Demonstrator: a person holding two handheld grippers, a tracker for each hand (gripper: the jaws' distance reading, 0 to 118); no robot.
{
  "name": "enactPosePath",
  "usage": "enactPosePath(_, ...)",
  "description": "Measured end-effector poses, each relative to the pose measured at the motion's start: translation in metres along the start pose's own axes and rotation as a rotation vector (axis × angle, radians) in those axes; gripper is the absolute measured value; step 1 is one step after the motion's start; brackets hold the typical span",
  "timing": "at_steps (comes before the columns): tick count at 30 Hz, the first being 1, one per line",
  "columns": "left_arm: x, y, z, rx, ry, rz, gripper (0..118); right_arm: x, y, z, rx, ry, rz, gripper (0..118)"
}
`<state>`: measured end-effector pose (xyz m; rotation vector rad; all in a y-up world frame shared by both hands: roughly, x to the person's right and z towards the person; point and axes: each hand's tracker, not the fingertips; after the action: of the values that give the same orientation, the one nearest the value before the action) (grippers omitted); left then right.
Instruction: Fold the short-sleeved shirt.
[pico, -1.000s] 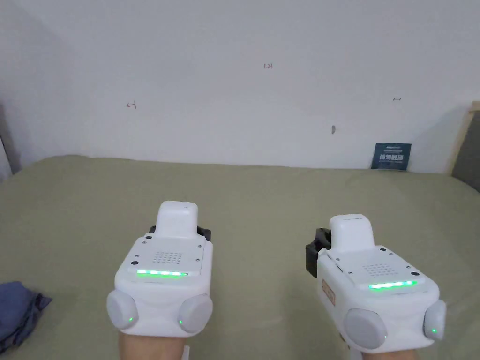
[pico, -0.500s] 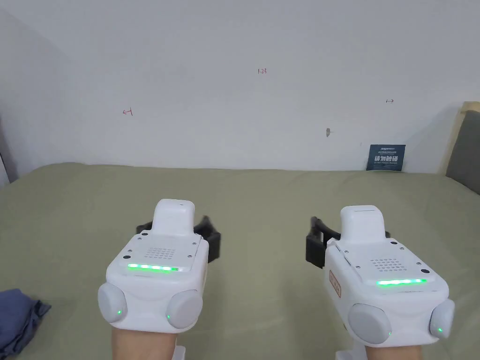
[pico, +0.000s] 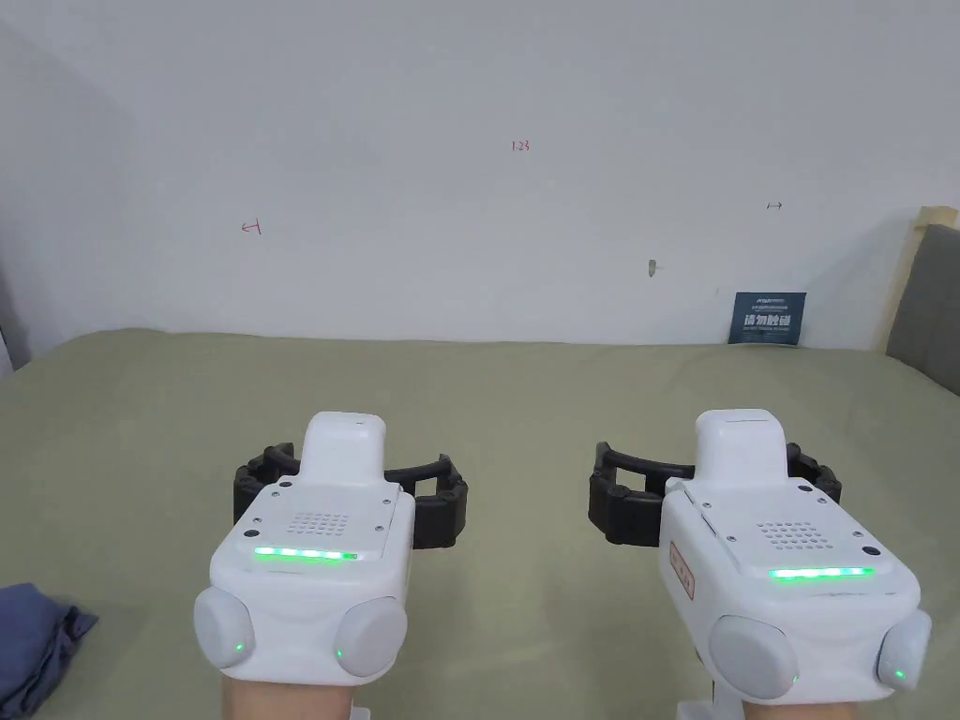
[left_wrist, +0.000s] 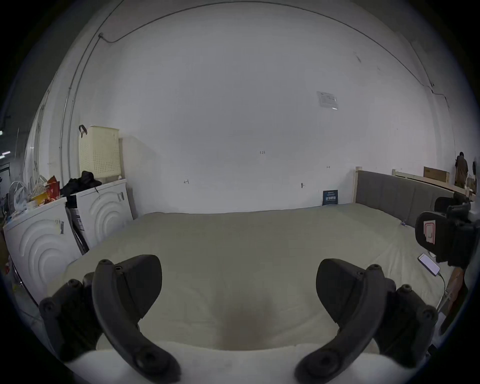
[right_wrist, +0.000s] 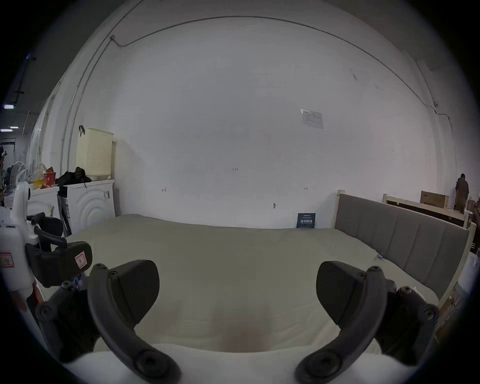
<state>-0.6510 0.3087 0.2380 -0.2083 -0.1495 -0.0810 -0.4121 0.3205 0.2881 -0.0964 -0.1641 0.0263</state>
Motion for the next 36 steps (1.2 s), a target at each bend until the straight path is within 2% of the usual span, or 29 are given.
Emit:
enactPosePath(4,0.001,0.000,0.004,0.011,0.005,0.004,118,-0.003,-0.002,0.001,-0.005,-0.007,0.022,118)
enactPosePath(36,0.000,-0.003,0.013,0.008,-0.008,0.008,118,-0.009,-0.005,0.007,-0.007,0.004,0.016,118)
